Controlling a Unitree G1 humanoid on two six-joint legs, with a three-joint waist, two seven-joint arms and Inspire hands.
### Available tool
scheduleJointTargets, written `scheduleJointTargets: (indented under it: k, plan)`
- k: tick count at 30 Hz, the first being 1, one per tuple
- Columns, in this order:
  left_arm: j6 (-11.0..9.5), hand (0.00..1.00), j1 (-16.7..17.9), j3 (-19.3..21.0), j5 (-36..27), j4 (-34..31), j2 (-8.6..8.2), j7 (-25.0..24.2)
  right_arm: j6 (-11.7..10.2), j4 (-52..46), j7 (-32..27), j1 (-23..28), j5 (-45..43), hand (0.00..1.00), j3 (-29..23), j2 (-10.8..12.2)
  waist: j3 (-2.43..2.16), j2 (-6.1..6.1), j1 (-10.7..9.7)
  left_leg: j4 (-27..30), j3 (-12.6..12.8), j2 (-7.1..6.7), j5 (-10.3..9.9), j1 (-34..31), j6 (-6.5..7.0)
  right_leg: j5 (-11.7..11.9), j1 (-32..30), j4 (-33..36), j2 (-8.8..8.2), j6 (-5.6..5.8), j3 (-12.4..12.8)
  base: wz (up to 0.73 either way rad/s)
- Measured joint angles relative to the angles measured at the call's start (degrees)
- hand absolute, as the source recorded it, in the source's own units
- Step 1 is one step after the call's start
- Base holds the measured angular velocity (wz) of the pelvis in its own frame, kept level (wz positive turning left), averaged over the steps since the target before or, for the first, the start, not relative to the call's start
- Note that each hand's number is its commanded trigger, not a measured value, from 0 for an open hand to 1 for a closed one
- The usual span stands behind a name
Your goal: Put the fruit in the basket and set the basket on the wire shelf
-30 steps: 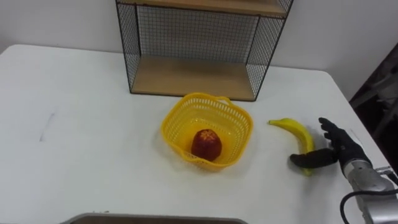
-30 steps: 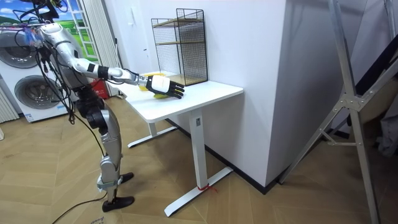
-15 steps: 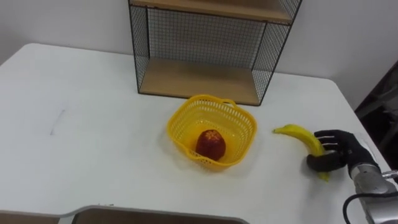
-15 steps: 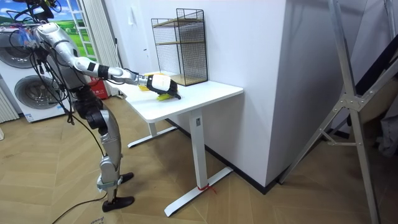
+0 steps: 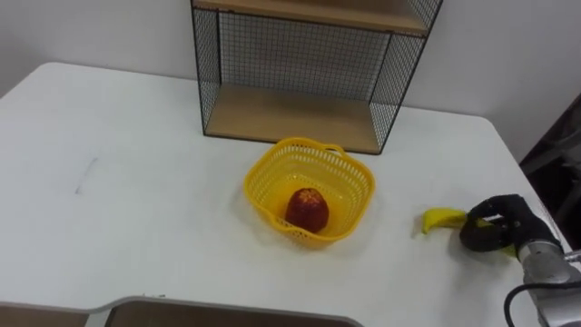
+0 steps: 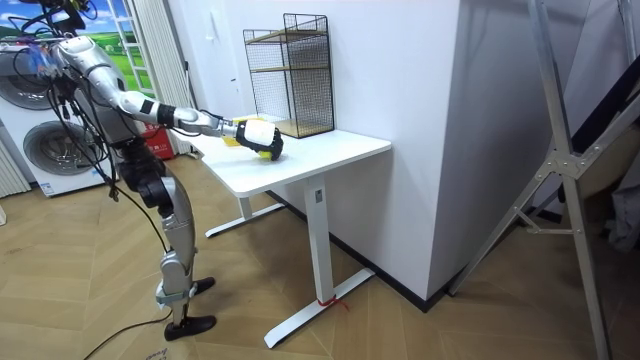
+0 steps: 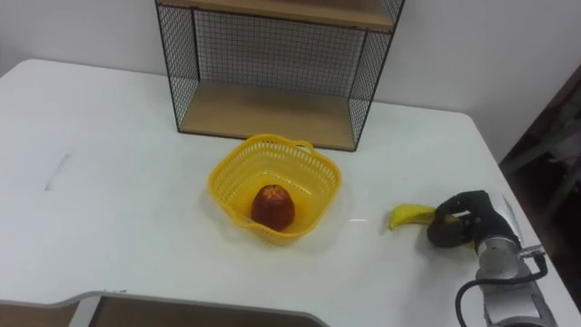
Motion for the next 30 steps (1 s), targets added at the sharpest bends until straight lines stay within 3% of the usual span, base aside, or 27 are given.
scheduleJointTargets:
  k: [16, 20, 23, 30]
  plan:
    - [-0.3, 0.0, -1.1, 0.1, 0.0, 1.0, 0.55, 0.0, 0.1, -0.5, 1.5, 0.0, 10.6, 1.0, -0.2, 0.8, 0.11, -0.32, 1.2, -0.4, 2.3, 0.33, 0.0, 0.1, 0.02, 0.0, -1.2, -0.8, 0.09, -0.37, 2.6, -0.07]
    - [-0.2, 0.0, -0.9, 0.0, 0.2, 1.0, 0.54, 0.0, 2.1, -4.4, 1.9, 0.6, 17.6, 1.0, 0.2, 1.2, 0.14, 0.51, 0.8, -0.4, 2.3, 0.6, 0.0, -0.4, -0.01, 0.0, -1.2, -0.9, 0.18, -0.38, 2.4, 0.02]
    - [-0.2, 0.0, -0.7, 0.0, 0.2, 0.9, 0.5, 0.0, 2.2, -8.3, 2.0, 1.7, 25.0, 1.0, 0.9, 1.6, 0.0, 1.65, 1.1, -0.5, 2.4, 0.6, 0.0, -0.3, -0.03, 0.0, -1.4, -0.9, 0.19, -0.38, 2.4, 0.0]
    - [-0.1, 0.0, -0.2, 0.0, 0.2, 0.8, -0.07, 0.0, 2.3, -14.1, 2.9, 2.8, 36.6, 1.0, 2.9, 4.2, -0.06, 2.3, 1.0, -2.1, 2.5, 0.04, 0.4, 0.5, -0.15, -0.1, -1.1, -1.0, -0.07, -0.22, 2.3, 0.0]
